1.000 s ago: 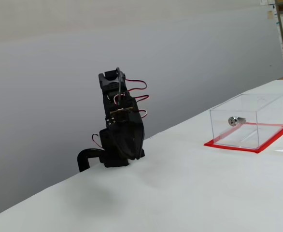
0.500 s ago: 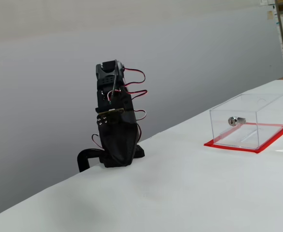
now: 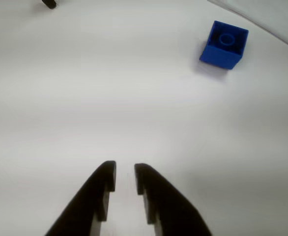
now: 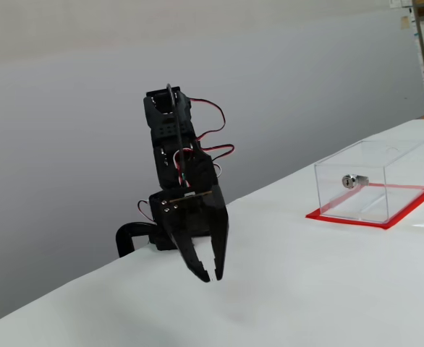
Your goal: Pick the blue lego brick and place it into the transparent box
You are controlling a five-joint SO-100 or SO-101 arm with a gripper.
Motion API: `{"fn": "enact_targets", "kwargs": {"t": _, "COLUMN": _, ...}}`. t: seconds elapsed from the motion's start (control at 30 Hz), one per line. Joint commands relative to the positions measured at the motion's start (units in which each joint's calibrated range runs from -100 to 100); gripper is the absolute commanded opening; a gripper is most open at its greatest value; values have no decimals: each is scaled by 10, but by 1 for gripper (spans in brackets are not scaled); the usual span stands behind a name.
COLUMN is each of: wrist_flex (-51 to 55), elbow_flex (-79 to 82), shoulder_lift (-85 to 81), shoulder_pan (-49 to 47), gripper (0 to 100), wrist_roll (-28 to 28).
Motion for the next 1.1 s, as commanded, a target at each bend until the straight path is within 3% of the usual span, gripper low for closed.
{"fn": "enact_targets", "kwargs": {"t": 0.0, "wrist_flex": 0, "elbow_flex": -75, "shoulder_lift": 43, "shoulder_pan": -3, "gripper": 16, "wrist_roll": 2}}
{"fn": "enact_targets", "kwargs": {"t": 0.2, "wrist_flex": 75, "elbow_flex": -168, "shoulder_lift": 94, "shoulder_pan": -7, "gripper": 24, "wrist_roll": 2}}
{"fn": "enact_targets", "kwargs": {"t": 1.07, "wrist_flex": 81, "elbow_flex": -531, "shoulder_lift": 353, "shoulder_pan": 0, "gripper": 24, "wrist_roll": -1}}
